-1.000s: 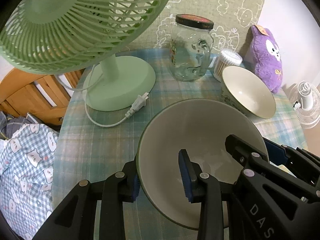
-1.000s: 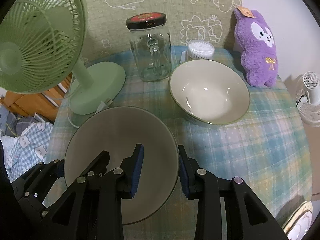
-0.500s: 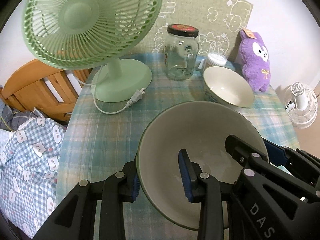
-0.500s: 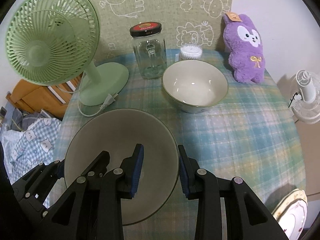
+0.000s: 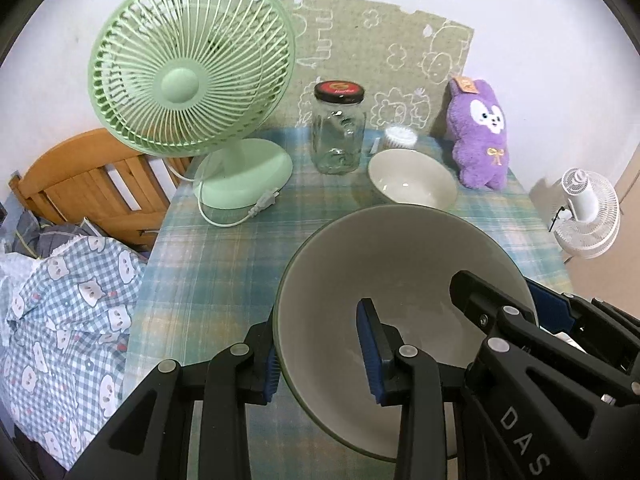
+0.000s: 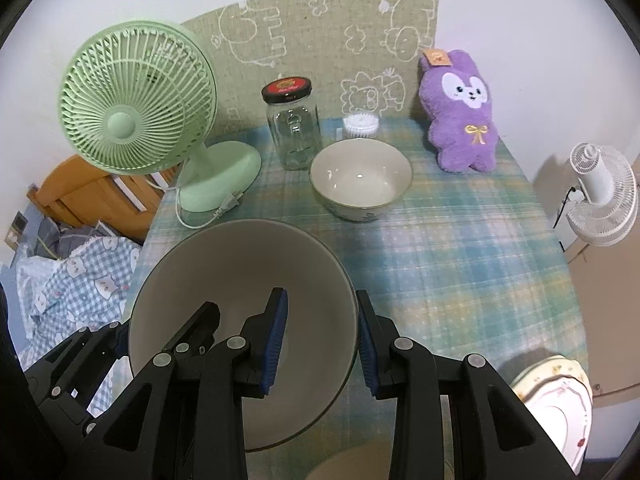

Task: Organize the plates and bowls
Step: 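Lift the second bowl with both grippers, then carry the held bowl with both grippers toward the plate stack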

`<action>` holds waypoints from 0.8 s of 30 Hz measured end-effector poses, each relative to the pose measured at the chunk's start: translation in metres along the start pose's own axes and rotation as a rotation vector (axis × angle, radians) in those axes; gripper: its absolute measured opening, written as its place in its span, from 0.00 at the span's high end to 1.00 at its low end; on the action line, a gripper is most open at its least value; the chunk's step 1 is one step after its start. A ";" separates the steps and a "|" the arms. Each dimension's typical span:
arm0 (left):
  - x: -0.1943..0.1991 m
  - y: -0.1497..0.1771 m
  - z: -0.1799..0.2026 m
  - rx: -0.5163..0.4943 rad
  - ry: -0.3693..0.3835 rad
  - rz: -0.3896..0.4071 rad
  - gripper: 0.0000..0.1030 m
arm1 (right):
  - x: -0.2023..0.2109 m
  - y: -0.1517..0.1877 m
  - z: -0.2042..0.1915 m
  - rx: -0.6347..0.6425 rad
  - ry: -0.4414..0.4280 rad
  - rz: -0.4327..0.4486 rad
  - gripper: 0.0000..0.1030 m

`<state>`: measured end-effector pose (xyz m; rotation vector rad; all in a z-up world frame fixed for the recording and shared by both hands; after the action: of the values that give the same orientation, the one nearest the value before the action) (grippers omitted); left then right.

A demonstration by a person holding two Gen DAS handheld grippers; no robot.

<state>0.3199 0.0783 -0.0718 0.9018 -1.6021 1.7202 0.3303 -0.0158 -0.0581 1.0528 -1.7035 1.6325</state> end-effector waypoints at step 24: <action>0.047 0.066 0.068 -0.005 0.018 -0.005 0.68 | 0.062 0.068 0.064 -0.004 0.016 -0.003 0.64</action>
<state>0.2439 0.0048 -0.0691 0.8844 -1.5907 1.7155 0.2480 -0.0924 -0.0521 1.0373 -1.6925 1.6310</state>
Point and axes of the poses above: each gripper's, at about its wrist camera, not at the fingertips, and x roughly against the way its jaws point, z to its right, y to its underside, the point moved 6 cm from there along -x, roughly the way its jaws point, and after that the axes turned 1 degree about y, right-handed, at the moved point
